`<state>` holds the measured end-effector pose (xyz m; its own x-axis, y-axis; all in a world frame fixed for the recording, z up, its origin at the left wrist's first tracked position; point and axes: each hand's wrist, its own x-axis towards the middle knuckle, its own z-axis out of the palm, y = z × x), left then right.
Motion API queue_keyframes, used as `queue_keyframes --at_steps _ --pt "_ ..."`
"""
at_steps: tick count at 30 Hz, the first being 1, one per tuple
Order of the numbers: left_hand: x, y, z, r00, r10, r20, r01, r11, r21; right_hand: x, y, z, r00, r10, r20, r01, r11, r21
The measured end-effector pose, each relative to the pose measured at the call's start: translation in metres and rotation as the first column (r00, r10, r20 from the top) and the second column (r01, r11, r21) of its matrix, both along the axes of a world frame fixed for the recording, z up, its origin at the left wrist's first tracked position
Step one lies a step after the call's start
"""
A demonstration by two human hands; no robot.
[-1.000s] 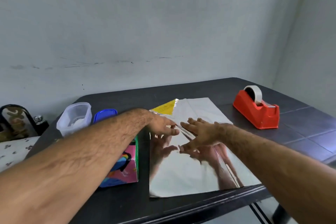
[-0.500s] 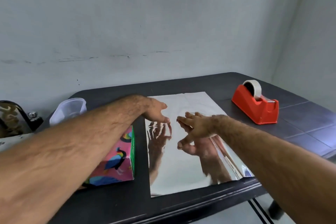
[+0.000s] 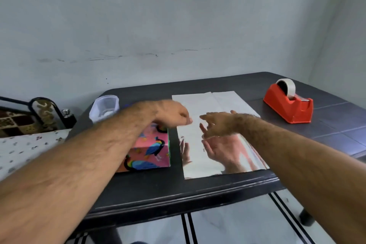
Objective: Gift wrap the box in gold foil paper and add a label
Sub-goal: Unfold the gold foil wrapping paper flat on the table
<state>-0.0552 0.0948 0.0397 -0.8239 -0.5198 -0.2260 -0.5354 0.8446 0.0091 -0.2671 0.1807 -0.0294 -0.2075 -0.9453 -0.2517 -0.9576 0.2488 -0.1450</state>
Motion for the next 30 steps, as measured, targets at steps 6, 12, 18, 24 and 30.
queue_keyframes --at_steps 6,12,18,24,30 --pt "0.105 0.002 0.04 0.982 0.142 0.121 -0.163 0.969 0.186 0.028 0.019 -0.005 0.996 0.092 -0.019 -0.093 0.994 -0.059" --pt "0.126 0.004 0.0 0.958 0.265 0.107 -0.277 0.954 0.114 0.054 0.012 -0.013 0.991 0.114 0.077 -0.094 0.971 -0.221" --pt "0.119 0.009 0.012 0.981 0.195 -0.014 -0.195 0.981 0.021 0.084 0.019 0.007 0.669 0.139 0.73 0.077 0.964 -0.253" --pt "0.07 0.017 0.018 0.97 0.116 -0.213 -0.134 0.988 -0.071 0.08 0.018 0.029 0.343 0.037 0.938 0.295 0.944 -0.146" --pt "0.03 0.01 0.011 0.953 0.061 -0.298 -0.078 0.996 -0.046 0.034 0.031 0.037 0.181 0.028 0.983 0.474 0.873 -0.112"
